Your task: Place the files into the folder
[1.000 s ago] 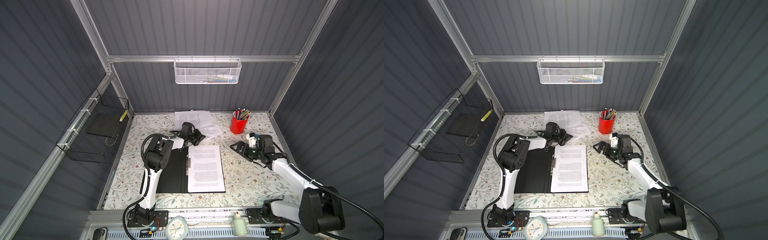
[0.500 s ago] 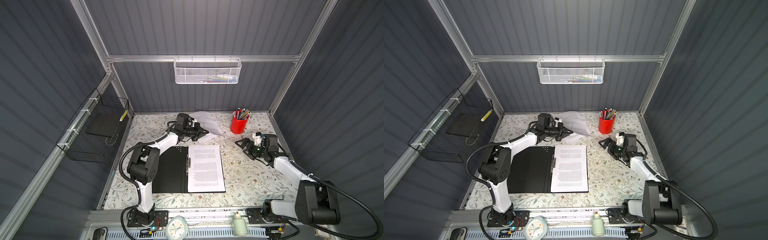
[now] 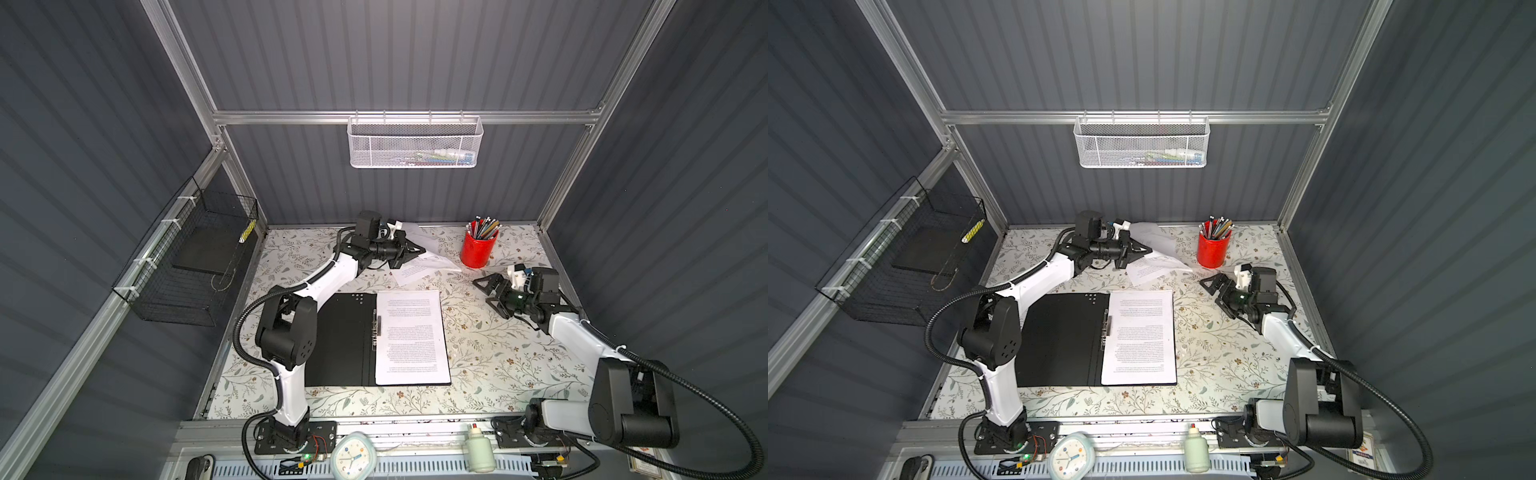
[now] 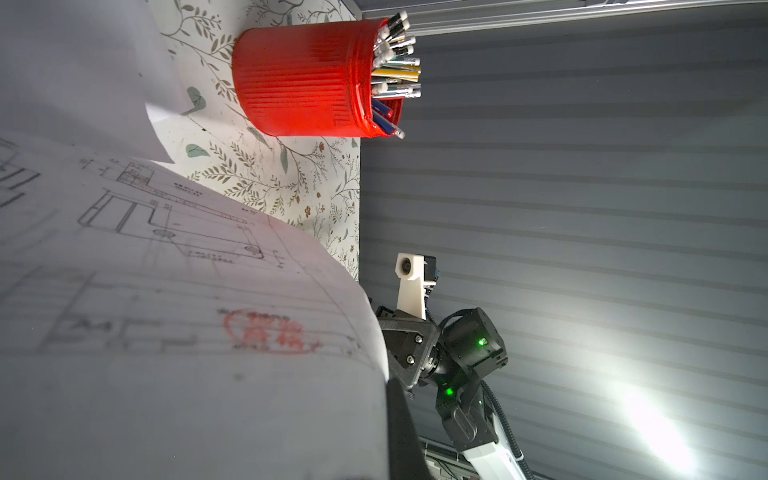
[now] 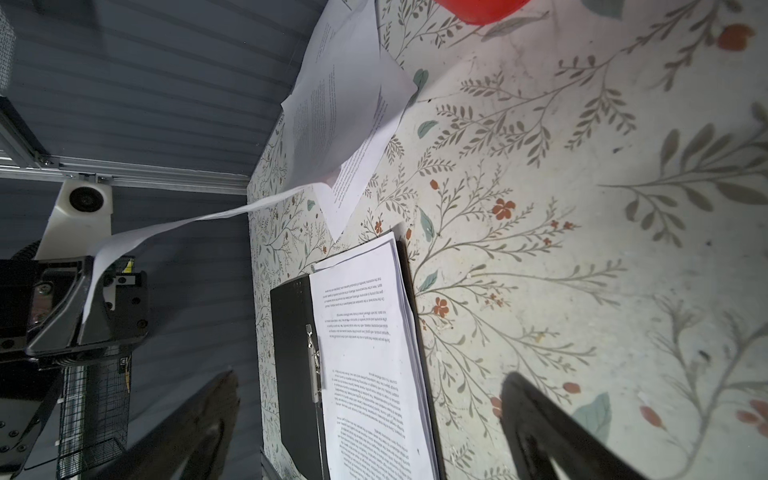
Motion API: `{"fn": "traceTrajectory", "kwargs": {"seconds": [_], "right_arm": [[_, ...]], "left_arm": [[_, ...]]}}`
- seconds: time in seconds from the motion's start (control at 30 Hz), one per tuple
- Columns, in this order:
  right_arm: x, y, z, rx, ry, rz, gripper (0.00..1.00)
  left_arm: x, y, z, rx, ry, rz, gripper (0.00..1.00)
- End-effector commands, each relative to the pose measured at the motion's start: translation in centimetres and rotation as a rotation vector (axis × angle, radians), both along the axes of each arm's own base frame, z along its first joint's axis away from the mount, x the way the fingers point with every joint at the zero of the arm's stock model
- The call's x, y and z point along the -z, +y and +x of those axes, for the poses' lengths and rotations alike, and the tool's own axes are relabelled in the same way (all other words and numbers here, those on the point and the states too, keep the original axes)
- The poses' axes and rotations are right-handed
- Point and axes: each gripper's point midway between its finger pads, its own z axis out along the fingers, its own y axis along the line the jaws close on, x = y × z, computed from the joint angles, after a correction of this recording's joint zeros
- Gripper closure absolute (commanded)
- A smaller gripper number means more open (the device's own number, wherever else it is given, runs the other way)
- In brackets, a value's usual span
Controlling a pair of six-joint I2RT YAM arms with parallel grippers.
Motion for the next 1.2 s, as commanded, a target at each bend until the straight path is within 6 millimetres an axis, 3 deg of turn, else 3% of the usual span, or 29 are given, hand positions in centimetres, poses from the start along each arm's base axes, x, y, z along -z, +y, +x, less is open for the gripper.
{"fn": "traceTrajectory", "kwargs": {"seconds": [0.0, 0.17, 0.37, 0.67, 0.87, 1.17], "right_arm": [[-0.3, -0.4, 0.2, 0.011, -0.003, 0.022, 0.01], [-0.1, -2.4, 0.7, 0.068, 0.012, 0.050, 0.01], [-0.6, -5.7, 1.9, 0.168, 0.011, 0.164, 0.01], [0.4, -6.8, 2.4, 0.174, 0.027, 0.329, 0.01], [2.0, -6.2, 1.5, 0.163, 0.059, 0.388, 0.01], [3.2, -5.0, 1.1, 0.134, 0.055, 0.517, 0.01]], "left_arm": [[-1.7, -1.0, -0.1, 0.042, -0.033, -0.028, 1.00], [-4.0, -3.3, -1.8, 0.150, -0.097, -0.030, 1.00], [-4.7, -7.5, -5.3, 0.311, -0.137, -0.032, 1.00], [-7.4, -13.0, -10.5, 0.526, -0.234, -0.172, 1.00], [-7.7, -12.6, -12.0, 0.601, -0.282, -0.278, 1.00], [-2.3, -10.2, -12.7, 0.612, -0.191, -0.292, 1.00]]}}
